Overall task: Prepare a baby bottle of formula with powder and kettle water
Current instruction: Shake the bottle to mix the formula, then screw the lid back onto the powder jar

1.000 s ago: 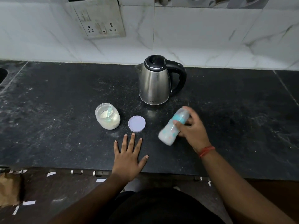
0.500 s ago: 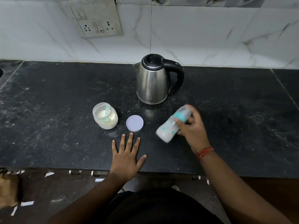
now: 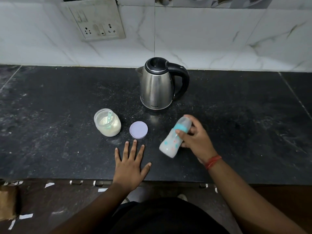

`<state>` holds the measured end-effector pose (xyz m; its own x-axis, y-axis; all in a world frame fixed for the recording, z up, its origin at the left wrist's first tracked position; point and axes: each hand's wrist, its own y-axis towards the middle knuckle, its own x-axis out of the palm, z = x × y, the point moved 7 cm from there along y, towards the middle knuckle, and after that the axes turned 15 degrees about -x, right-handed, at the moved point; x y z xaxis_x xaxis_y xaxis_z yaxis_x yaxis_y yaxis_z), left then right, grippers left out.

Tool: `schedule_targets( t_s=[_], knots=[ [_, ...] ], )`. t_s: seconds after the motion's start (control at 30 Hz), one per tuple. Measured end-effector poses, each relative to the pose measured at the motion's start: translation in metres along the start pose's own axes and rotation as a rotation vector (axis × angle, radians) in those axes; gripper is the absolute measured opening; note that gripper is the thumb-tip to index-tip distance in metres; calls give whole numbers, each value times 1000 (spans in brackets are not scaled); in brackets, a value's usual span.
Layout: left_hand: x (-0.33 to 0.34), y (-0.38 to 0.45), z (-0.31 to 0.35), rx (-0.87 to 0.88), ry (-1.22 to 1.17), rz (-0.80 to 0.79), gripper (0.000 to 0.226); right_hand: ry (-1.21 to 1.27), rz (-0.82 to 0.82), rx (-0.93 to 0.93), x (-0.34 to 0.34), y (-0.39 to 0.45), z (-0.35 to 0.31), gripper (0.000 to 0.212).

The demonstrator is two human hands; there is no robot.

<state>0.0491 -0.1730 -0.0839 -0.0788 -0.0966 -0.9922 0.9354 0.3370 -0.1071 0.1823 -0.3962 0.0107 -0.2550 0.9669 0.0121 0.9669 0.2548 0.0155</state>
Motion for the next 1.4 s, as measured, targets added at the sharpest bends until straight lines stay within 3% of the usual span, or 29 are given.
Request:
schedule_targets(
  t_s=[0.1, 0.53, 0.7, 0.97, 1.17, 1.27, 1.4],
  knots=[
    [1, 0, 1, 9, -10, 9, 77, 119, 127, -27, -12, 4, -11, 49],
    [2, 0, 0, 8, -9, 11, 78, 43, 104, -94, -23, 22, -26, 58],
    [0, 0, 1, 7, -13, 17, 77, -201, 127, -106, -27, 35, -17, 79],
    [0, 0, 1, 4, -5, 6, 77, -579, -65, -256, 4, 57, -15, 97],
    [1, 0, 0, 2, -4, -10, 77, -646, -103, -271, 13, 53, 1, 88],
    [2, 0, 0, 4, -6, -21, 77, -638, -108, -252, 11, 54, 1, 95],
    [1, 0, -2, -1, -18, -27, 79, -576, -6, -270, 3, 48, -14, 100]
  ],
)
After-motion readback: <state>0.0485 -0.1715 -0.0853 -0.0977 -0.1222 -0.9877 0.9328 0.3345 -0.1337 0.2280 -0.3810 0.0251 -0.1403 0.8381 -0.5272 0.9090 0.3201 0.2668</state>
